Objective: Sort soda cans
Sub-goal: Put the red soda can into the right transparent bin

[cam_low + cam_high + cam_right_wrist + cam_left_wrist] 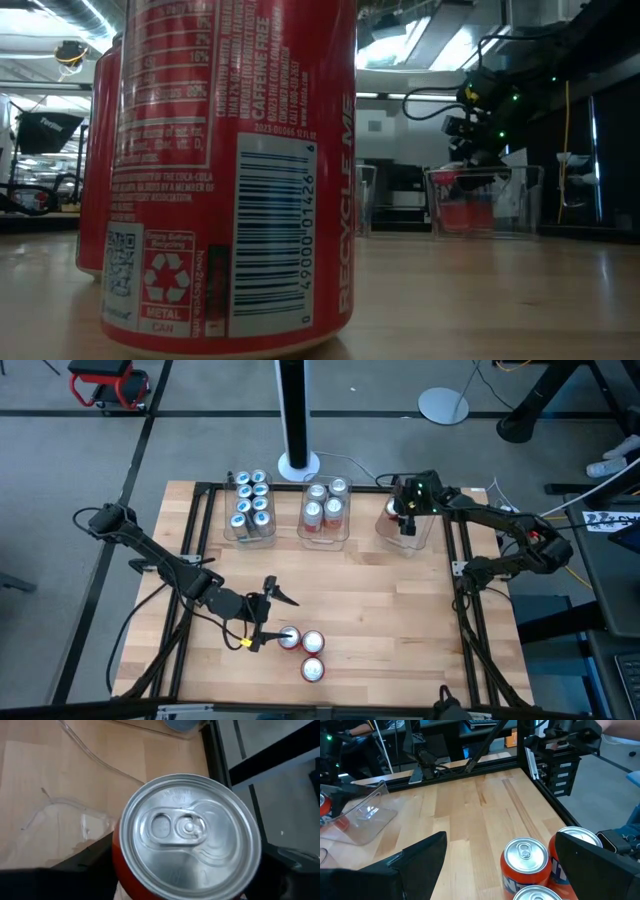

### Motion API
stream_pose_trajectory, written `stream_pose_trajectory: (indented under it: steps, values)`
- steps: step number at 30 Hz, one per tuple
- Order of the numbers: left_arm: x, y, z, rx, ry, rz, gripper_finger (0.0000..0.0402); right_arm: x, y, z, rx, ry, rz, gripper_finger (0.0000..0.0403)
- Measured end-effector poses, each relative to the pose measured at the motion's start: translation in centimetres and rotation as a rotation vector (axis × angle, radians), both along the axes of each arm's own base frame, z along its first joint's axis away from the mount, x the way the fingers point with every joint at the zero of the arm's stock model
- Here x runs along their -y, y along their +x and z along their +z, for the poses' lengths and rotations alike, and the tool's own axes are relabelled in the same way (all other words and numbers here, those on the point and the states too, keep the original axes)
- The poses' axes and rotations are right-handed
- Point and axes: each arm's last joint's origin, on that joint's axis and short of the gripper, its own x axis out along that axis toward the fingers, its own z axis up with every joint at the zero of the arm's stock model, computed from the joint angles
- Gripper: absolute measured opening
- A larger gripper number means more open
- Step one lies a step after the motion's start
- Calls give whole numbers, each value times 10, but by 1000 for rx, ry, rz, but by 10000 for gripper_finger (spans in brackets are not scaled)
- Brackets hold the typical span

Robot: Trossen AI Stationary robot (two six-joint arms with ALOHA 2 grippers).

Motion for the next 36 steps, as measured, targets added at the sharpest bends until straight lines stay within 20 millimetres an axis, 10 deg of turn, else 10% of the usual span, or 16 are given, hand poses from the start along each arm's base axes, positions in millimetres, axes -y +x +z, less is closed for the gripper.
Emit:
stream_pose_trajectory:
  steps: [6,16,26,36]
  values:
    - [0,0,0,0,0,0,359,3,-2,1,-55,-56,-70,388]
    - [0,0,0,1,0,0,359,2,-3,11,-112,-54,-46,363]
    - [0,0,0,0,-7,2,359,-8,-13,80,-159,-98,-71,380]
    - [0,0,0,1,-4,2,359,-18,-10,84,-116,-79,2,380]
